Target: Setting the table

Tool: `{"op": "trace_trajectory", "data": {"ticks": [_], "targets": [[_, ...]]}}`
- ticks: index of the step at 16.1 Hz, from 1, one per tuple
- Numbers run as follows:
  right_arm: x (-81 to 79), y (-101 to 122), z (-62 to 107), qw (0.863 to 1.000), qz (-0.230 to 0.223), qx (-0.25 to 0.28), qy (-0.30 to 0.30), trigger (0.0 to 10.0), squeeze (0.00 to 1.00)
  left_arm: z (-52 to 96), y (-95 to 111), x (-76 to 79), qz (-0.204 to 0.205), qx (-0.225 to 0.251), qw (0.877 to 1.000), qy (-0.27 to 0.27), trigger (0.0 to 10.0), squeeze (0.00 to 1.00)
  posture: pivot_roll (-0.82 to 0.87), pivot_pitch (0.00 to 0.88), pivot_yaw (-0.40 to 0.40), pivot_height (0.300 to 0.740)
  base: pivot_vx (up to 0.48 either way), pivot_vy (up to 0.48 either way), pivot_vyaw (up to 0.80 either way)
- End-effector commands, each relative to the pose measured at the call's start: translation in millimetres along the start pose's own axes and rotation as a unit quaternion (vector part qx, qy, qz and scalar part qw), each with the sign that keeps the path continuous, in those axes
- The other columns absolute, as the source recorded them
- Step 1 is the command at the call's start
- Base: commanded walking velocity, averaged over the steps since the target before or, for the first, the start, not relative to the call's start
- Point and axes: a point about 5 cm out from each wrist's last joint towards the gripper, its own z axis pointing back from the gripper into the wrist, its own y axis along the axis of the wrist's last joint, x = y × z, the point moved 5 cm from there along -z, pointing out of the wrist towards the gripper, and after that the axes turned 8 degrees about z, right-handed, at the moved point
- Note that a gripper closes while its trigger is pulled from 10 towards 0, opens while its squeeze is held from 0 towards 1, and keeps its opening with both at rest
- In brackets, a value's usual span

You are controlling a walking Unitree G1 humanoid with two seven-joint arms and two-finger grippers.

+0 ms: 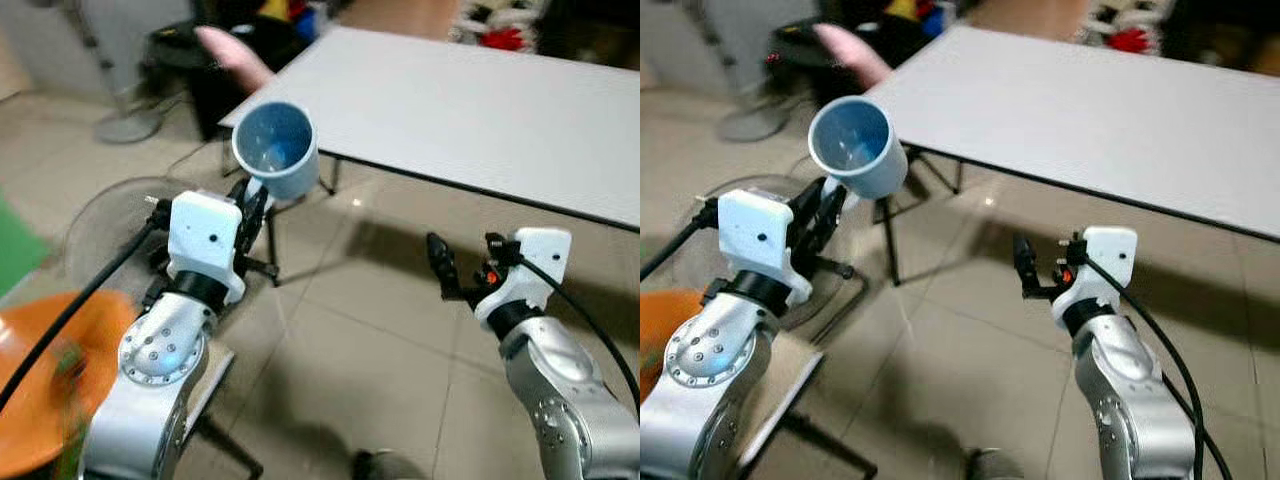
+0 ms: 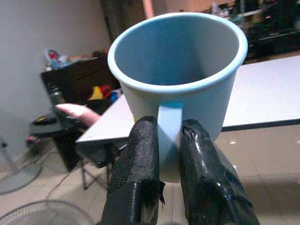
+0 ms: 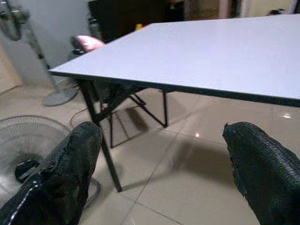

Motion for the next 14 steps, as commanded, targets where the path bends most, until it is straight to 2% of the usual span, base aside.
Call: {"op": "trace_trajectory", "data": {"ticks": [1, 3, 4, 8, 10, 13, 14], "targets": [[4.4, 0, 3.4, 1.000, -0.001, 0.000, -0.007, 10.0, 0.59, -2.7, -1, 4.4, 0.006, -0.002, 1.000, -0.009, 10.0, 0.00, -0.11, 0.000, 0.073, 0.740, 0.000, 0.000, -0.80], [4.9, 0, 4.2, 1.000, -0.001, 0.000, -0.008, 10.0, 0.41, -3.5, -1, 4.8, 0.008, -0.002, 1.000, -0.011, 10.0, 0.00, -0.12, 0.000, 0.077, 0.740, 0.000, 0.000, -0.80], [5.2, 1, 4.8, 1.000, -0.001, 0.001, -0.009, 10.0, 0.00, -4.1, -2, 4.9, 0.011, -0.002, 1.000, -0.011, 10.0, 0.00, -0.12, 0.000, 0.081, 0.740, 0.000, 0.000, -0.80], [5.7, 3, 7.2, 1.000, 0.000, 0.007, -0.010, 10.0, 0.00, -5.7, -4, 4.4, 0.018, -0.004, 1.000, -0.011, 10.0, 0.00, -0.14, 0.000, 0.086, 0.740, 0.205, 0.000, -0.75], [1.7, 8, 6.7, 1.000, 0.007, 0.015, 0.008, 10.0, 0.00, -5.7, -13, -4.0, 0.020, -0.020, 1.000, 0.014, 10.0, 0.00, -0.14, 0.000, 0.083, 0.740, 0.306, 0.000, 0.00], [-17.4, 14, -0.5, 0.997, 0.027, 0.020, 0.067, 10.0, 0.00, 2.7, -34, -29.4, 0.010, -0.056, 0.996, 0.072, 10.0, 0.00, -0.13, 0.000, 0.068, 0.740, 0.311, 0.000, 0.00], [-21.0, 14, -2.0, 0.996, 0.032, 0.021, 0.075, 10.0, 0.00, 5.7, -37, -33.1, 0.010, -0.062, 0.995, 0.080, 10.0, 0.00, -0.13, 0.000, 0.064, 0.740, 0.319, 0.000, 0.00]]}}
